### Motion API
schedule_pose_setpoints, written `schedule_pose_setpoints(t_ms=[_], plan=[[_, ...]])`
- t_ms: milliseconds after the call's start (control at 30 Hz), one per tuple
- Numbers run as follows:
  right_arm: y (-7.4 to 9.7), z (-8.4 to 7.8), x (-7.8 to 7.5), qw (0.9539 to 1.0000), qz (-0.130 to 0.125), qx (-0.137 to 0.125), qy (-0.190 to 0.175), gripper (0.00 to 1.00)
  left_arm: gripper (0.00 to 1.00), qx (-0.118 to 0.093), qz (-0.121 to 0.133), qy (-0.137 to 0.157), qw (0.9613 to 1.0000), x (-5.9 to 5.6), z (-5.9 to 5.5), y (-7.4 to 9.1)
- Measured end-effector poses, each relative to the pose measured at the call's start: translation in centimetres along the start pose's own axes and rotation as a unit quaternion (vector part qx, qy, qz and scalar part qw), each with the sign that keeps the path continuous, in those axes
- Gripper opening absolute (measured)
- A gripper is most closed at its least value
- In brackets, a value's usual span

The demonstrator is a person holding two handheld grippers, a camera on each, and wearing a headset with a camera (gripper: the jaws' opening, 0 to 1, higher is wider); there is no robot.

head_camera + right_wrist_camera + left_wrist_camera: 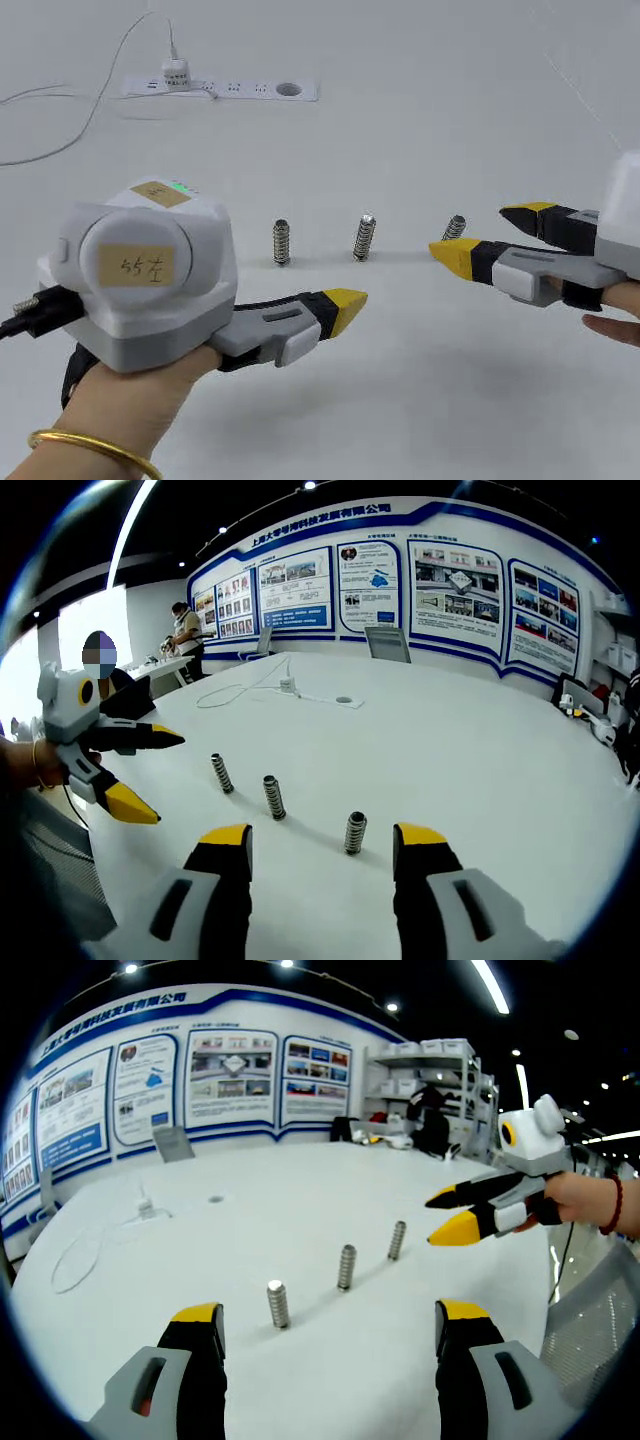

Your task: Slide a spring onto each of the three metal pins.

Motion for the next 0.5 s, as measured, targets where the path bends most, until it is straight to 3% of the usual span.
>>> schedule_pose_setpoints(t_ms=[500], plan=[[1.9,-1.4,0.8,0.9996,0.013,0.022,-0.011,0.66,0.89,0.004,0.002,0.015,0.9999,0.4,-0.1,1.4]])
Point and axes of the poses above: the centre of the closed fingertips' face, and the gripper's own axes: y roughly backward along the fingers, x roughly to its left, z roughly out of its top, the point moved 7 cm from there along y, roughly backward along the fingers, and after that the axes turned 4 degrees about z, right-handed, at the moved point
